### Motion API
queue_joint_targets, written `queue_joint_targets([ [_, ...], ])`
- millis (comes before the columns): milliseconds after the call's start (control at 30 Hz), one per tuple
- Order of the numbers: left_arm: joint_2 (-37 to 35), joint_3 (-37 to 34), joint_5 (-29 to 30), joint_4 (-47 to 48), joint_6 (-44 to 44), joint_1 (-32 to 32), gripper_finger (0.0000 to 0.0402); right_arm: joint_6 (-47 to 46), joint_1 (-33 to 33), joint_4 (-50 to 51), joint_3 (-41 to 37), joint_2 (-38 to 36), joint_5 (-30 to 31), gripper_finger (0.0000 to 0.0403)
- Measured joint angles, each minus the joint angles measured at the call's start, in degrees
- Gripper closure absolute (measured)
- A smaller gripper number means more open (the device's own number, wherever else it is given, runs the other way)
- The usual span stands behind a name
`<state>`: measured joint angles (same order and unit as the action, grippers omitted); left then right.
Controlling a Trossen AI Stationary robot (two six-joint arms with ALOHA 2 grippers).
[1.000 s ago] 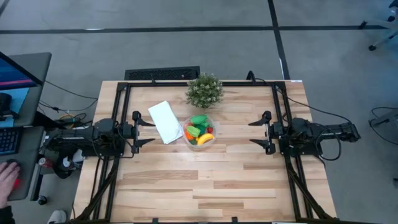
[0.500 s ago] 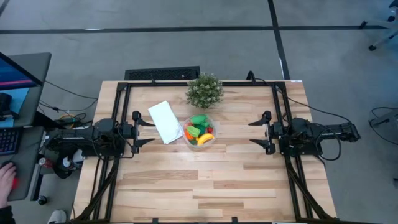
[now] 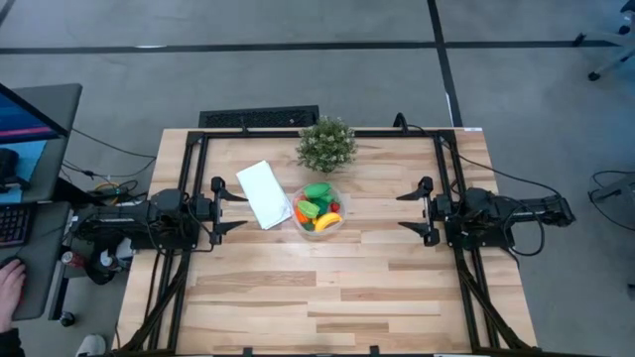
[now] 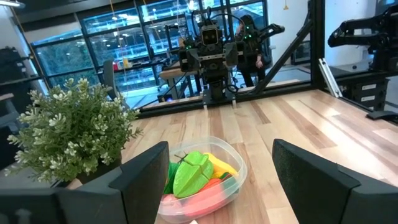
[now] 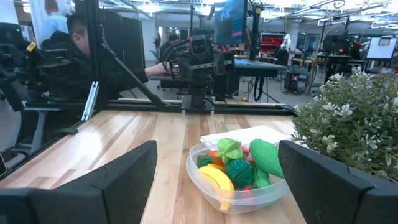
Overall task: Pick and placing Produce into tupperware
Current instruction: Return to Home Position
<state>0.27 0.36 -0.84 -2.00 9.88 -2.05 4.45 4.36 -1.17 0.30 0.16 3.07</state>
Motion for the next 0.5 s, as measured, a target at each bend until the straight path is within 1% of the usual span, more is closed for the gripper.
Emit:
queue_joint_targets([
  [500,0.0,0.0,0.0,0.0,0.2,0.0,0.0124,0.0,0.0,0.0,0.0,0.0,0.0,0.0074],
])
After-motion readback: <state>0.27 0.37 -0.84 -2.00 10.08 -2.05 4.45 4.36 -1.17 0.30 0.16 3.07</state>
